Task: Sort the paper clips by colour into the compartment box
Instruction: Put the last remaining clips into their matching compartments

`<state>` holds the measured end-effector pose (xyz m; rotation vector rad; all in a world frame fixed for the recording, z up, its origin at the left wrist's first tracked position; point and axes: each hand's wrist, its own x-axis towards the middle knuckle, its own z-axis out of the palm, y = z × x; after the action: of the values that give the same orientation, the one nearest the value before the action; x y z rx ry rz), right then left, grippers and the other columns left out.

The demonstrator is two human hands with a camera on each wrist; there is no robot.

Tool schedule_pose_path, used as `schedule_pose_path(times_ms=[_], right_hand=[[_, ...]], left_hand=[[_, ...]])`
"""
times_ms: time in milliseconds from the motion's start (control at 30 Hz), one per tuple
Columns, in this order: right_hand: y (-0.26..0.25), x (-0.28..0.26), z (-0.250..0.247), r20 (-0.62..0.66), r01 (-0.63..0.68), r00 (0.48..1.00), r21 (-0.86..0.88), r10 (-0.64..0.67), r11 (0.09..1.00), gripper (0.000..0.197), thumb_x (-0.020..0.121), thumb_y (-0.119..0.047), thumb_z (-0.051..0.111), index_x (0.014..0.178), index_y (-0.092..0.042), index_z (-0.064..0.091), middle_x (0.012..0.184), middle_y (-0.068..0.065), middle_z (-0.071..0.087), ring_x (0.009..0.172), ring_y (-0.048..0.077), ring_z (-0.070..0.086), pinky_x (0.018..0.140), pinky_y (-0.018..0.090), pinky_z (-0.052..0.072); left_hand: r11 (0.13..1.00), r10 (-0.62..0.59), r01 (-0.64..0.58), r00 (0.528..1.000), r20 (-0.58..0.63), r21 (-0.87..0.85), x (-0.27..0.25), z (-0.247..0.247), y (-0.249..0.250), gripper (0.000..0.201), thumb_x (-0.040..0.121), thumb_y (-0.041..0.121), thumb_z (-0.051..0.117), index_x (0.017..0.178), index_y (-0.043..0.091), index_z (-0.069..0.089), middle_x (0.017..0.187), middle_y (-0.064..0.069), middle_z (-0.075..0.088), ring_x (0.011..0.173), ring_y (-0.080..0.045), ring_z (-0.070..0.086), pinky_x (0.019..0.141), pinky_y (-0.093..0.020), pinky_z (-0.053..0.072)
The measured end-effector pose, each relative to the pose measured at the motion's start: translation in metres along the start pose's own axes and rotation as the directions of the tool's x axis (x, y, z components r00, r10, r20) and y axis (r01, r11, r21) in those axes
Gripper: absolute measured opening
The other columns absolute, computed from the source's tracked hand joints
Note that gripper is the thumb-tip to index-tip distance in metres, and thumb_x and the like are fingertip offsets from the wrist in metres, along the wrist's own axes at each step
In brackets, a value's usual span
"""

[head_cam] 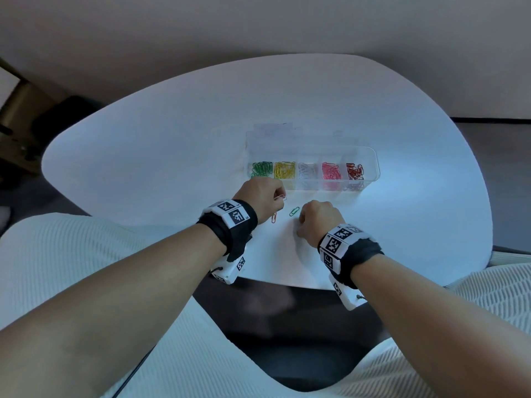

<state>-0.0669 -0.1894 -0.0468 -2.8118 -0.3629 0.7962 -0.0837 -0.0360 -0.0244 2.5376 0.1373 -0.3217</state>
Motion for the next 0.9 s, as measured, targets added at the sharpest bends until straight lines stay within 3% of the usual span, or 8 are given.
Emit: schedule_pose_path(times_ms=[267, 400, 500, 633, 733, 800, 900], right_hand=[[-0.002, 0.006, 0.0, 0.057, -0.114, 0.992, 0.085, 0.109, 0.99, 0.032, 0.072, -0.029, 0.078, 0.096, -0.011, 0.066, 0.098, 0.011, 0.065, 0.082, 0.028, 0.065, 0.066, 0.027, 0.051], [-0.003, 0.002, 0.002, 0.063, -0.093, 0.994, 0.064, 0.089, 0.994, 0.031, 0.074, -0.03, 0.075, 0.096, -0.01, 0.066, 0.097, 0.011, 0.065, 0.082, 0.028, 0.065, 0.068, 0.028, 0.054], [0.0, -0.002, -0.01, 0.068, -0.076, 0.996, 0.166, 0.066, 0.983, 0.02, 0.074, -0.027, 0.077, 0.087, -0.013, 0.071, 0.089, 0.005, 0.069, 0.076, 0.021, 0.064, 0.064, 0.025, 0.05], [0.002, 0.001, -0.047, -0.178, 0.1, 0.984, 0.416, -0.027, 0.904, 0.01, 0.082, -0.018, 0.072, 0.09, -0.013, 0.075, 0.084, -0.005, 0.068, 0.072, 0.007, 0.06, 0.06, 0.012, 0.042], [-0.004, 0.014, -0.075, -0.372, 0.176, 0.928, 0.448, 0.003, 0.877, 0.011, 0.083, -0.018, 0.07, 0.092, -0.015, 0.077, 0.082, -0.004, 0.071, 0.065, 0.002, 0.058, 0.053, 0.005, 0.036], [-0.005, 0.03, -0.084, -0.419, 0.164, 0.908, 0.418, 0.03, 0.893, 0.013, 0.083, -0.017, 0.07, 0.093, -0.016, 0.077, 0.088, 0.0, 0.074, 0.07, 0.008, 0.062, 0.056, 0.007, 0.04], [-0.002, 0.055, -0.084, -0.349, 0.028, 0.935, 0.268, 0.07, 0.963, 0.017, 0.08, -0.027, 0.071, 0.096, -0.025, 0.075, 0.099, 0.005, 0.073, 0.085, 0.021, 0.066, 0.074, 0.026, 0.054]], left_hand=[[1.0, -0.027, 0.027, 1.0, 0.015, -0.013, 0.0, 0.001, -0.001, 0.015, 0.083, 0.015, 0.06, 0.094, 0.016, 0.07, 0.093, -0.001, 0.069, 0.087, -0.021, 0.063, 0.082, -0.033, 0.052], [0.999, -0.024, 0.024, 1.0, -0.005, -0.032, 0.0, -0.001, 0.0, 0.014, 0.083, 0.016, 0.061, 0.094, 0.016, 0.071, 0.092, -0.001, 0.069, 0.088, -0.02, 0.063, 0.082, -0.032, 0.053], [0.993, -0.044, 0.036, 0.997, -0.068, -0.113, 0.003, -0.01, -0.001, 0.015, 0.084, 0.016, 0.062, 0.095, 0.015, 0.072, 0.093, -0.001, 0.071, 0.088, -0.018, 0.065, 0.084, -0.029, 0.053], [0.96, -0.124, 0.062, 0.97, -0.212, -0.274, 0.015, -0.036, -0.006, 0.015, 0.081, 0.014, 0.068, 0.094, 0.02, 0.072, 0.082, 0.006, 0.067, 0.074, -0.007, 0.06, 0.072, -0.016, 0.047], [0.923, -0.157, 0.058, 0.959, -0.236, -0.38, 0.024, -0.05, -0.004, 0.013, 0.079, 0.015, 0.07, 0.087, 0.024, 0.069, 0.075, 0.006, 0.064, 0.067, -0.011, 0.06, 0.072, -0.022, 0.053], [0.913, -0.156, 0.046, 0.957, -0.243, -0.406, 0.028, -0.052, 0.002, 0.013, 0.077, 0.015, 0.071, 0.085, 0.025, 0.068, 0.075, 0.005, 0.065, 0.067, -0.011, 0.061, 0.073, -0.023, 0.054], [0.918, -0.131, 0.017, 0.956, -0.261, -0.396, 0.036, -0.051, 0.018, 0.012, 0.077, 0.018, 0.072, 0.084, 0.026, 0.068, 0.074, 0.01, 0.064, 0.07, -0.007, 0.061, 0.069, -0.019, 0.052]])
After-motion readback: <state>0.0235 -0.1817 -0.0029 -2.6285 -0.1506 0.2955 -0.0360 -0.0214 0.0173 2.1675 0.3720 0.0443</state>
